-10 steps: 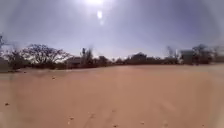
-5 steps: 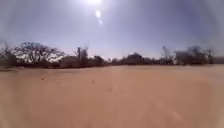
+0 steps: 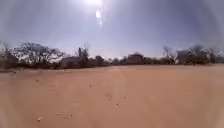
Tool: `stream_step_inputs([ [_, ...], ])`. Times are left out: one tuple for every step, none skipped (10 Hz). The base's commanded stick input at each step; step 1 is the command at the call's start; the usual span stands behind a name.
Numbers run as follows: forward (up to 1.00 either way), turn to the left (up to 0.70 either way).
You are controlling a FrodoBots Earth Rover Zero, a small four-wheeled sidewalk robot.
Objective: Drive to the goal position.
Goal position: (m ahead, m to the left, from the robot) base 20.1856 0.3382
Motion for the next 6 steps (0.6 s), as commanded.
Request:
stream_step_inputs([
  [0.85, 0.00],
  [0.85, 0.00],
  [0.85, 0.00],
  [0.85, 0.00],
  [0.85, 0.00],
  [0.85, 0.00],
])
